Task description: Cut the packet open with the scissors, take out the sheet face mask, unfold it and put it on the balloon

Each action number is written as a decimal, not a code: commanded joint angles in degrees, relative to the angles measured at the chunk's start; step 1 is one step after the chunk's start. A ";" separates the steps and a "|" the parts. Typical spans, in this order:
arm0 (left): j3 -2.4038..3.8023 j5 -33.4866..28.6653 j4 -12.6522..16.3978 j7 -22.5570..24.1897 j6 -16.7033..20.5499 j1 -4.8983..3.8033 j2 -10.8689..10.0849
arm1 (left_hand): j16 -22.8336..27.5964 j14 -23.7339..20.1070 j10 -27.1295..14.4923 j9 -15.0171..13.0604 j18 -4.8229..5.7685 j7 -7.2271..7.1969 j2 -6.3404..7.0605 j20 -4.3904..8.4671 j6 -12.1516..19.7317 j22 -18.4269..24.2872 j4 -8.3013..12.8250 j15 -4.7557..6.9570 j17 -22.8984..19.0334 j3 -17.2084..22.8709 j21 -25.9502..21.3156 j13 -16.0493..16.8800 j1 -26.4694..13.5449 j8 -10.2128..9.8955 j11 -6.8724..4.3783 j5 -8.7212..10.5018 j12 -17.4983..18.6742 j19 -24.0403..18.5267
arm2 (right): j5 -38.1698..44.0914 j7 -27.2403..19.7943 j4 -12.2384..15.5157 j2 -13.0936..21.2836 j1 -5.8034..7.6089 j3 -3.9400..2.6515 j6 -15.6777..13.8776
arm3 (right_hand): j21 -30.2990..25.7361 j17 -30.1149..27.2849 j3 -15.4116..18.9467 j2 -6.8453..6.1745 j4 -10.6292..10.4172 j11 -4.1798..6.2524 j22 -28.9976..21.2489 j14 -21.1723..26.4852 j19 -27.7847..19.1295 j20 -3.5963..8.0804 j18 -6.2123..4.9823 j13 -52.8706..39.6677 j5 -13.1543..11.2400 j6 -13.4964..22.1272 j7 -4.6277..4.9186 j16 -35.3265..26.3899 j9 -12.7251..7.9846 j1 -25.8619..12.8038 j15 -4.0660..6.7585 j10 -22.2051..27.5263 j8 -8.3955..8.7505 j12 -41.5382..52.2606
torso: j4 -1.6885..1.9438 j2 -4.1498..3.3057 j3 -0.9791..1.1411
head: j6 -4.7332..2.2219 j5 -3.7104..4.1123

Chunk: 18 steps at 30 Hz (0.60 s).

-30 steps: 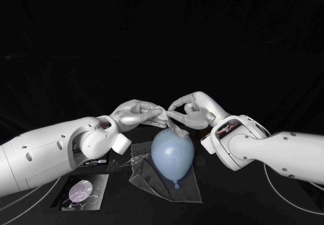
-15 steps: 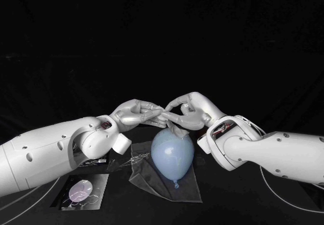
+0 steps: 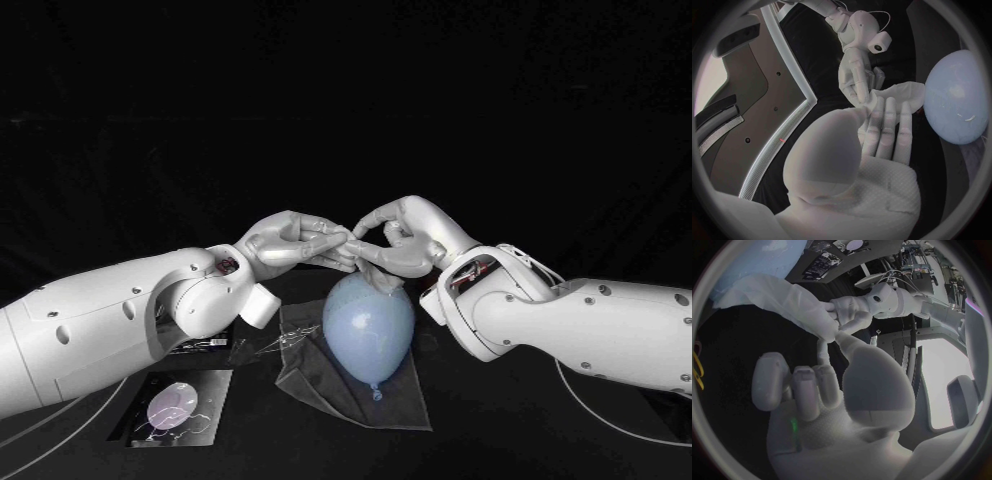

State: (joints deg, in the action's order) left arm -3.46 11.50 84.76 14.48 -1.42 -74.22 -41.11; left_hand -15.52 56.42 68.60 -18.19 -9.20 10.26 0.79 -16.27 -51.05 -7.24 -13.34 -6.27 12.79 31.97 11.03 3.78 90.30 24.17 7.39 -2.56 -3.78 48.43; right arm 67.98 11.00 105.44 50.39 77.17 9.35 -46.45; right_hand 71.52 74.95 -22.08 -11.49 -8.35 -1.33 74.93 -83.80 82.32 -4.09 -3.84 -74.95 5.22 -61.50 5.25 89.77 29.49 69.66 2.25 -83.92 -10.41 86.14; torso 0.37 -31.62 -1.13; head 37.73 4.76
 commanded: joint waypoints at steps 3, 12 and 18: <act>0.08 0.22 0.21 0.39 -0.47 -0.04 0.05 | -0.39 0.51 0.58 -0.20 -1.00 -0.05 0.29 0.13 -0.34 -0.08 -0.12 -0.04 0.10 0.41 0.26 0.06 0.32 0.24 0.03 -0.20 -0.12 0.47 | 4.00 1.69 0.03 -0.22 -0.22 -0.02 0.14 | 0.51 15.05 -1.57 1.87 1.64 1.15 10.33 -6.20 -0.09 0.63 0.23 -12.90 -1.93 -1.84 -0.81 0.23 0.29 3.96 0.85 -4.56 -1.42 -0.23 | -0.01 -0.04 0.01 | 0.06 -0.02; 0.08 0.58 0.24 0.25 -0.57 -0.04 0.05 | -0.39 0.51 0.58 -0.20 -1.00 -0.05 0.29 0.13 -0.34 -0.08 -0.12 -0.04 0.10 0.41 0.26 0.06 0.32 0.24 0.03 -0.20 -0.12 0.47 | 3.74 0.51 0.30 -0.25 -0.40 -0.03 -2.08 | 1.88 15.05 -4.79 4.64 2.28 2.09 10.68 -6.20 0.54 1.39 0.49 -13.53 -1.56 -2.65 -1.86 0.23 0.82 5.93 1.67 -5.06 -2.94 0.96 | -0.01 0.00 -0.01 | 0.10 0.01; 0.08 0.89 0.24 0.16 -0.54 -0.04 0.03 | -0.41 0.53 0.62 -0.24 -0.99 -0.07 0.35 0.14 -0.38 -0.09 -0.06 -0.03 0.15 0.49 0.28 0.06 0.27 0.27 0.02 -0.20 -0.12 0.48 | 3.20 0.10 0.44 -0.23 -0.46 -0.03 -2.30 | 1.91 15.05 -6.05 4.90 2.19 2.13 10.68 -6.20 0.55 1.56 0.51 -13.53 -0.28 -2.19 -1.83 0.23 1.17 5.54 1.74 -5.07 -3.53 0.93 | -0.02 -0.02 -0.01 | 0.08 0.05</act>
State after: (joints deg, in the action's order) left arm -3.42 11.90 84.76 14.38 -1.44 -74.24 -41.25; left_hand -15.75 56.41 69.02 -18.45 -9.20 10.26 1.24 -16.06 -51.04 -7.24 -13.51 -6.28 12.85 32.12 11.03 3.89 89.85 24.15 7.38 -2.50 -3.78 48.64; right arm 70.45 11.99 105.63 50.30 76.69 9.39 -47.82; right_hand 73.06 74.90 -27.97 -7.05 -6.19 0.41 74.94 -84.02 82.97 -2.87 -3.81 -74.91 4.85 -64.08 3.47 89.80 30.56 75.53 3.71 -83.83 -13.74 86.92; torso 0.36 -31.63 -1.13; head 37.83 4.80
